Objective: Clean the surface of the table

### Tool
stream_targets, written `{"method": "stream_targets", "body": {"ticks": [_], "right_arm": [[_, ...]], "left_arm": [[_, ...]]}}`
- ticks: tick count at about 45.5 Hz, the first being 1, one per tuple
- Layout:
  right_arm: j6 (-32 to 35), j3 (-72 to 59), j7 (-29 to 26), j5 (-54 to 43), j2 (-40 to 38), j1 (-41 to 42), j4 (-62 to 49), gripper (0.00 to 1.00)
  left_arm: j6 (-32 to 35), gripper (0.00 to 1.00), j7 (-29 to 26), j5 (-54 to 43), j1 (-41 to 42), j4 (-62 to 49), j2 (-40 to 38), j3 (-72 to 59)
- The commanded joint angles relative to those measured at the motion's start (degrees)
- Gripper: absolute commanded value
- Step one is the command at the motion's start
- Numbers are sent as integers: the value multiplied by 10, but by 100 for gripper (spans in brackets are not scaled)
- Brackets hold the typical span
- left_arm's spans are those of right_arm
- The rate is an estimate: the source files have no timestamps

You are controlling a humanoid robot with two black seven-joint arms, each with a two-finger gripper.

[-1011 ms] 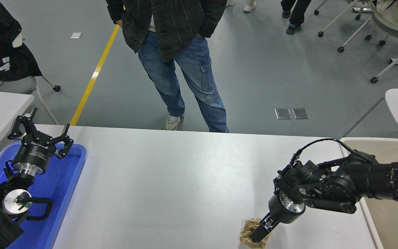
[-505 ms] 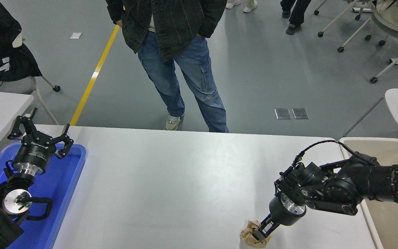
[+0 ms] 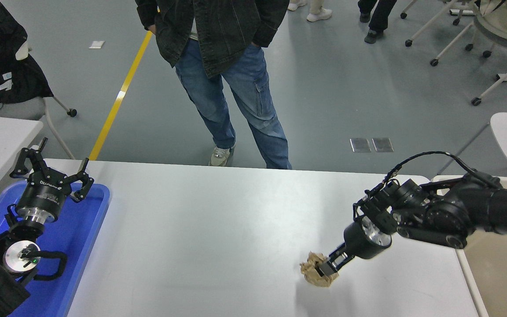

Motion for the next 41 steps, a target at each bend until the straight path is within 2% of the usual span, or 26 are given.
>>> {"method": "stream_targets", "body": {"ticks": [1, 29, 41], "right_arm": [[2, 74, 24, 10, -32, 16, 21, 0], [15, 97, 26, 34, -106, 35, 43, 0], [54, 118, 30, 116, -143, 84, 38, 0]], "left_arm": [[0, 100, 0, 0, 0, 0, 0, 0], [0, 100, 0, 0, 0, 0, 0, 0], [0, 100, 0, 0, 0, 0, 0, 0]]}}
